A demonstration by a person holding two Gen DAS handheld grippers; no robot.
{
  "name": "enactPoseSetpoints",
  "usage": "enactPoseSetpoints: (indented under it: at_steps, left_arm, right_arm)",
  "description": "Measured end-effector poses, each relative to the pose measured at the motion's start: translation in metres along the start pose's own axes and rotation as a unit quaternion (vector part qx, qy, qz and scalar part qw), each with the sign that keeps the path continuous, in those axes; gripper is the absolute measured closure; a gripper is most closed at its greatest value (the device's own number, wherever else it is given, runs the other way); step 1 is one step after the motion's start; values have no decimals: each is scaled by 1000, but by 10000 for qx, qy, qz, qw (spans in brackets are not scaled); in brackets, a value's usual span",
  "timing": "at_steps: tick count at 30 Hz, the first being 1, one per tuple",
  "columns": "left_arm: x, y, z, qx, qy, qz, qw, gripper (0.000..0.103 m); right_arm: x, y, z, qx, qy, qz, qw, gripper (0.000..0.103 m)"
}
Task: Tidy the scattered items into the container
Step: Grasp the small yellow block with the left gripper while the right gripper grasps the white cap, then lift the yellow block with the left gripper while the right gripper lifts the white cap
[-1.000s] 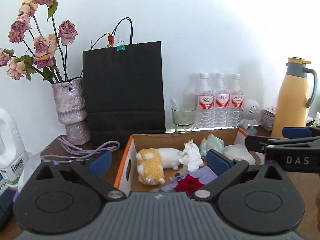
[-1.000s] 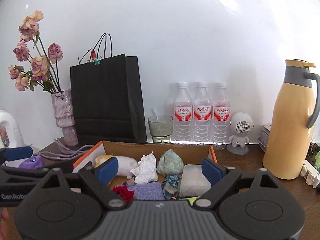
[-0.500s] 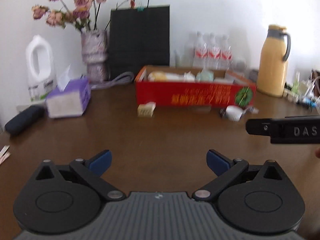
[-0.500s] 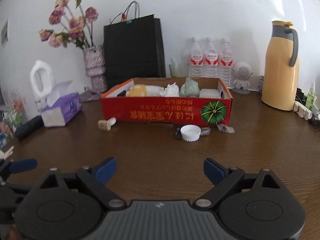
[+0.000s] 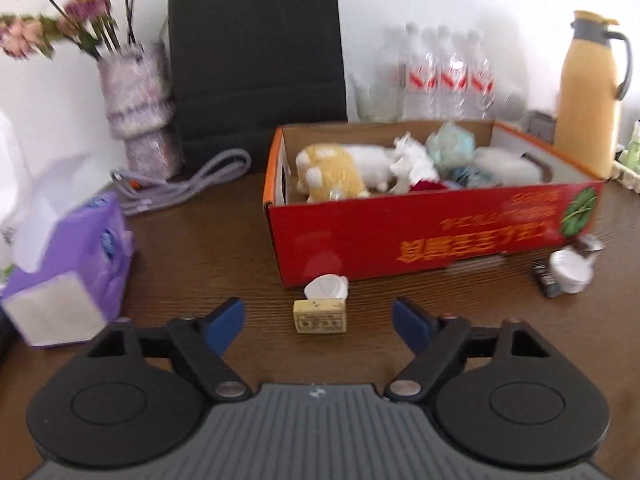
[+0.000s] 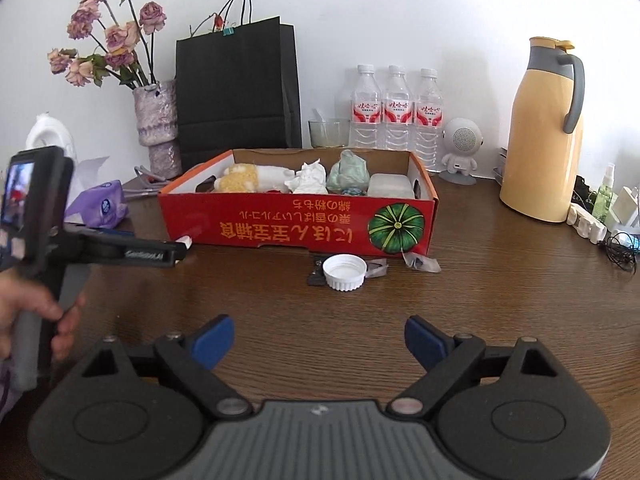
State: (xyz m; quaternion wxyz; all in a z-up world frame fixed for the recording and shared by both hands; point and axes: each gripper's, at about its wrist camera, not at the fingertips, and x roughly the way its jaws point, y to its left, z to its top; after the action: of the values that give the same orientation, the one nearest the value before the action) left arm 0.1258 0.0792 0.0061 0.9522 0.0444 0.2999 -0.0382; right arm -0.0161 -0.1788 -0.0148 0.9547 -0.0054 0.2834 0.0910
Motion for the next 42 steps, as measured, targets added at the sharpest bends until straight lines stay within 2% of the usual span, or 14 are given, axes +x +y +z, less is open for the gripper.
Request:
enactPoseSetpoints:
  at_steps: [1,2,5,8,11,12,13,16,20,23,28,31,37,42]
  left_arm:
    - [5,5,0,-140,57,-57,9999,46]
    - [6,9,-1,-255,94,-141,9995,73]
    - [-14,17,-9,-431,130,-324,9985,72]
    - [-58,30,-26,-692,-78,-480,9964,72]
    - [-93,42,-47,-1146,-230,-162,9930,72]
    - [-103,45,-53,-1253,-302,38,9916,72]
    - [-111,48,-58,-1356,-361,164,9900,72]
    - [-126,55,-68,-1528,-435,190,9871,72]
    - [-130,61,-68,-1479,-483,124,9877,72]
    - [-124,64,-67,-1482,-463,42,9879,72]
    - [-126,66,-68,-1449,-529,-51,9880,72]
    - [-130,54,-70,-1182,-533,-106,9915,72]
    - [-135,6,-70,-733,-586,-580,9939,72]
    - [-151,-44,-72,-295,-680,-1019,9920,72]
  right_arm:
    - [3,0,1,-6,27,6,10000,11]
    - [7,0,3,-17,54,33,10000,11]
    - [22,9,15,-76,110,173,9998,11]
    - [42,32,33,-123,74,666,9977,12]
    - [81,72,52,-385,144,1223,9916,20]
    - [97,88,57,-510,194,1246,9907,30]
    - [113,103,60,-592,269,1192,9907,41]
    - [152,139,65,-678,467,778,9936,56]
    - [177,161,69,-439,547,387,9968,60]
    - [181,168,70,-447,483,254,9975,78]
    - [168,161,63,-424,490,455,9969,78]
    - [125,138,52,-396,63,629,9972,78]
    - [26,93,19,-481,-607,284,9966,78]
    - [-32,55,-13,-353,-693,-83,9969,78]
